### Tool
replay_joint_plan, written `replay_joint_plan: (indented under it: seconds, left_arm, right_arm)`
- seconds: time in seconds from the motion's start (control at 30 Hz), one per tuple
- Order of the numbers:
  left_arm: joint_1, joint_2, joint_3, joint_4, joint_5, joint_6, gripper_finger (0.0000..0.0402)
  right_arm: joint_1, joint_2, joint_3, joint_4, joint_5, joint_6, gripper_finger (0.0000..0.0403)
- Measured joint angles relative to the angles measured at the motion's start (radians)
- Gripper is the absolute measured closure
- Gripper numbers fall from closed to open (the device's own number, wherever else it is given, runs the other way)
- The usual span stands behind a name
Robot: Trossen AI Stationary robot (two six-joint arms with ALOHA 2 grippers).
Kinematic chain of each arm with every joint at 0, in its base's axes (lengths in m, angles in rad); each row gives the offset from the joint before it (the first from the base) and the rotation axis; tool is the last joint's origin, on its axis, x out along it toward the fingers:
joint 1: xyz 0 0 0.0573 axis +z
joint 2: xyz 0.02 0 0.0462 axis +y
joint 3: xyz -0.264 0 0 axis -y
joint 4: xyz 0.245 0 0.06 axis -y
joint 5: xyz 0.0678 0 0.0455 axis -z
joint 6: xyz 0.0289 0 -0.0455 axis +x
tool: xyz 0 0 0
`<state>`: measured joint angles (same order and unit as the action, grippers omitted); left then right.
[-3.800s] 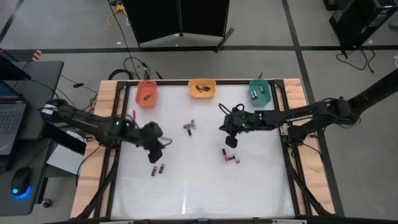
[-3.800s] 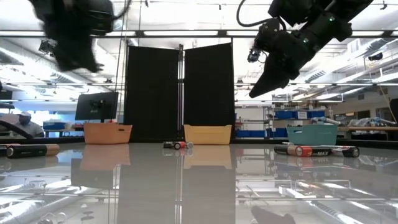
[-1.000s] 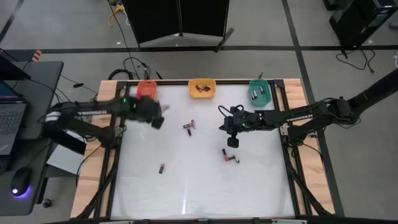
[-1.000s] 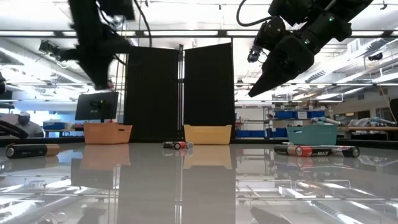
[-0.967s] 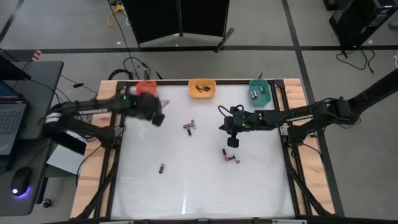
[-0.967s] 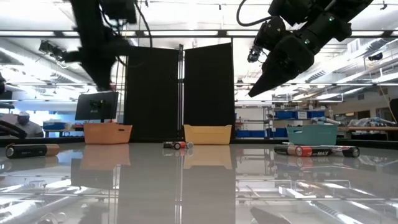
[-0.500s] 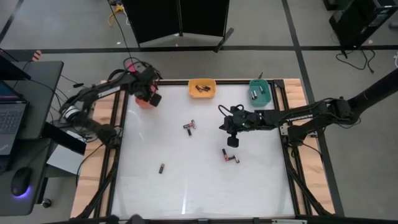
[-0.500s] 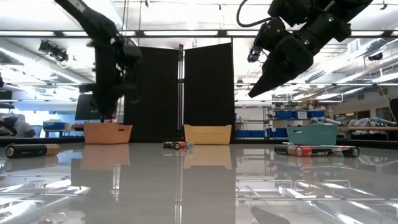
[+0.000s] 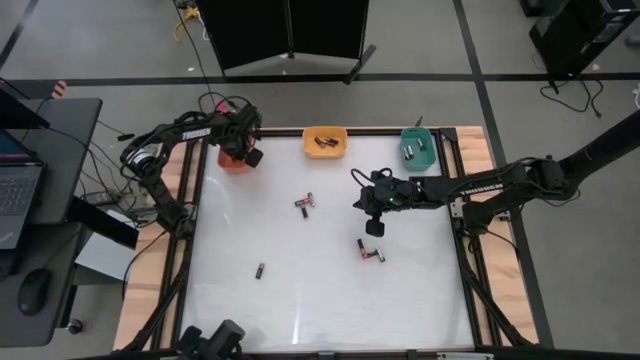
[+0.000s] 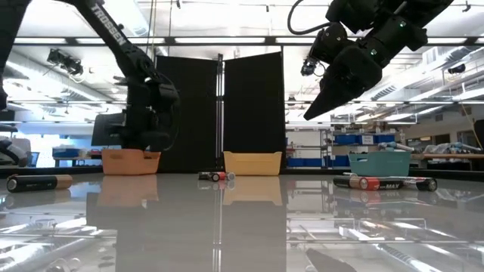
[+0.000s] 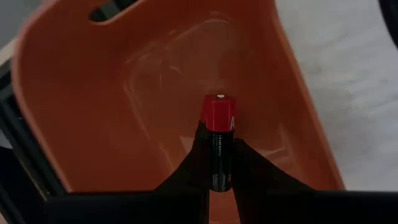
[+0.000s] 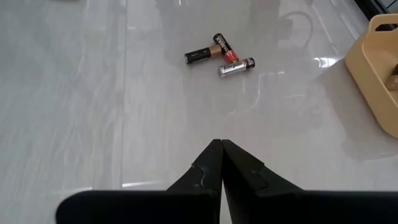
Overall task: Sort batteries
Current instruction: Put the red battery into the orange bin, then put the black battery into the green bin
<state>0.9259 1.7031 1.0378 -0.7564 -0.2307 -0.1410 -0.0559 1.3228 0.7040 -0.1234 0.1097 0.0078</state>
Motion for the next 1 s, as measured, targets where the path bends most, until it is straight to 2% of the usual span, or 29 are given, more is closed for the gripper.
replay_joint_plan:
  seconds: [0.17, 0.37, 0.53, 0.77, 0.9, 1.0]
  left_arm:
    - [0.0, 0.013, 0.002, 0.007, -0.009, -0.014, 0.0351]
    - [-0.003, 0.007, 0.007, 0.005, -0.013, -0.019, 0.0274]
    - [-0.018, 0.007, 0.056, 0.002, -0.032, -0.018, 0.025]
    - [-0.116, -0.064, 0.114, -0.052, -0.034, -0.001, 0.0262]
    - [-0.244, -0.17, 0.1, -0.086, -0.039, -0.036, 0.0295]
    - [-0.379, -0.253, 0.083, -0.129, -0.042, -0.089, 0.0323]
  right_arm:
    - [0.0, 0.0, 0.0, 0.0, 0.0, 0.0, 0.0383]
    - [0.0, 0.0, 0.0, -0.001, 0.0, 0.0, 0.0383]
    - [0.0, 0.0, 0.0, -0.006, 0.0, 0.0, 0.0383]
    - [0.0, 0.0, 0.0, -0.013, 0.0, 0.0, 0.0383]
    - [0.0, 0.0, 0.0, -0.013, 0.0, 0.0, 0.0383]
    - [0.0, 0.0, 0.0, -0.013, 0.0, -0.001, 0.0383]
